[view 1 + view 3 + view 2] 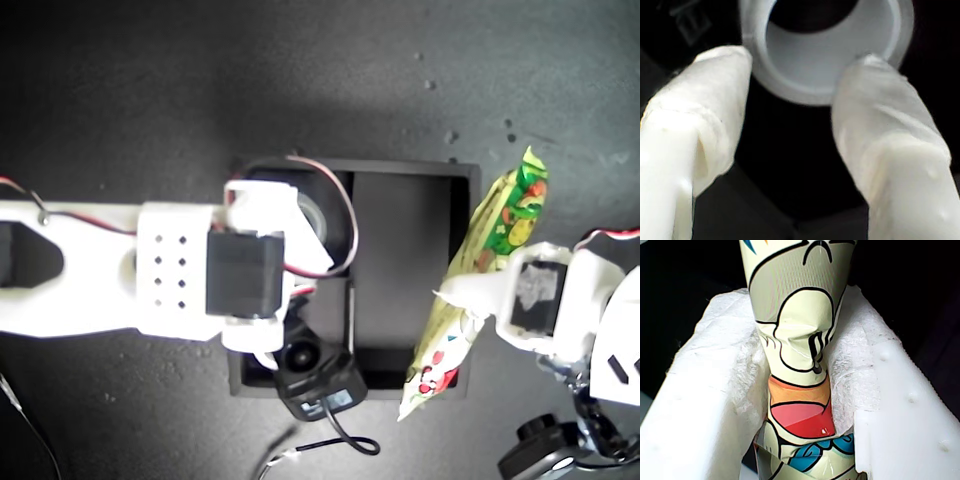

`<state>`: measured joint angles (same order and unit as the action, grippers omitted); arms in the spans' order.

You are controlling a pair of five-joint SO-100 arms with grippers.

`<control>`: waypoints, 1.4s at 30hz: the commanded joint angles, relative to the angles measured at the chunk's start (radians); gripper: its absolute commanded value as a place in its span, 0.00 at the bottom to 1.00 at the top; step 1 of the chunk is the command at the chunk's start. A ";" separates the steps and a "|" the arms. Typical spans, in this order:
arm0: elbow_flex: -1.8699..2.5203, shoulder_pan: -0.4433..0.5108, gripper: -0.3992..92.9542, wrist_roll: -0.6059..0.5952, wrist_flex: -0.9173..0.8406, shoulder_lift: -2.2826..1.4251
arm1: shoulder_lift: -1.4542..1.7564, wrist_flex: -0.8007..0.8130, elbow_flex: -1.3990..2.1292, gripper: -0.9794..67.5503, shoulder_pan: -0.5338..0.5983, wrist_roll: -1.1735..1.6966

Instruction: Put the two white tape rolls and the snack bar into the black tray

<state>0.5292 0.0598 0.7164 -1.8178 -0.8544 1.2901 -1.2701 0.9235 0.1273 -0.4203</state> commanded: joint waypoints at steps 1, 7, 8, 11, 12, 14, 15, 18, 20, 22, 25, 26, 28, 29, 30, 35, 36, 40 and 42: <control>0.018 0.000 0.17 0.026 -0.015 -0.117 | 0.005 0.043 0.014 0.01 0.006 0.017; 0.155 -0.089 0.16 0.014 -0.015 -0.425 | -0.061 0.109 0.023 0.01 0.002 0.009; 0.181 -0.110 0.15 0.012 -0.015 -0.499 | -0.094 0.112 -0.005 0.01 0.000 0.008; 0.295 -0.161 0.13 0.028 -0.015 -0.755 | -0.155 0.110 -0.041 0.38 0.003 0.008; 0.354 -0.166 0.12 0.049 -0.015 -0.848 | -0.155 0.107 -0.023 0.49 0.006 0.005; 0.499 -0.160 0.09 0.104 -0.015 -1.031 | -0.155 0.055 -0.020 0.58 0.015 -0.011; 0.591 -0.152 0.06 0.149 -0.014 -1.117 | -0.153 0.017 -0.034 0.57 0.018 -0.020; 0.922 -0.098 0.01 0.299 0.035 -1.345 | -0.147 -0.120 -0.167 0.46 0.011 -0.086; 1.186 -0.037 0.01 0.397 0.140 -1.500 | -0.153 -0.287 -0.347 0.29 -0.012 -0.284; 1.436 0.031 0.01 0.479 0.259 -1.652 | -0.141 -0.534 -0.526 0.10 -0.026 -0.630; 1.740 0.129 0.01 0.557 0.442 -1.865 | 0.138 -0.529 -0.267 0.04 0.034 -0.900; 1.810 0.153 0.01 0.577 0.477 -1.916 | 0.219 -0.529 -0.184 0.04 0.049 -0.966; 1.928 0.186 0.01 0.607 0.535 -1.990 | 0.387 -0.494 0.035 0.02 0.071 -1.068; 1.973 0.198 0.01 0.617 0.563 -2.010 | 0.488 -0.420 0.189 0.02 0.080 -1.094; 2.011 0.206 0.01 0.623 0.586 -2.022 | 0.601 -0.318 0.370 0.01 0.084 -1.112; 2.158 0.232 0.01 0.637 0.658 -2.108 | 1.077 0.072 1.118 0.01 0.097 -1.143; 2.180 0.233 0.01 0.641 0.658 -2.129 | 1.144 0.123 1.227 0.01 0.097 -1.135; 2.270 0.238 0.01 0.638 0.663 -2.226 | 1.328 0.278 1.546 0.00 0.091 -1.091; 2.318 0.238 0.01 0.640 0.663 -2.284 | 1.379 0.333 1.654 0.00 0.080 -1.069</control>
<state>2.8149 0.2869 1.3484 -1.1689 -3.0726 2.5924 -1.0308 2.4083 0.2240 -1.5125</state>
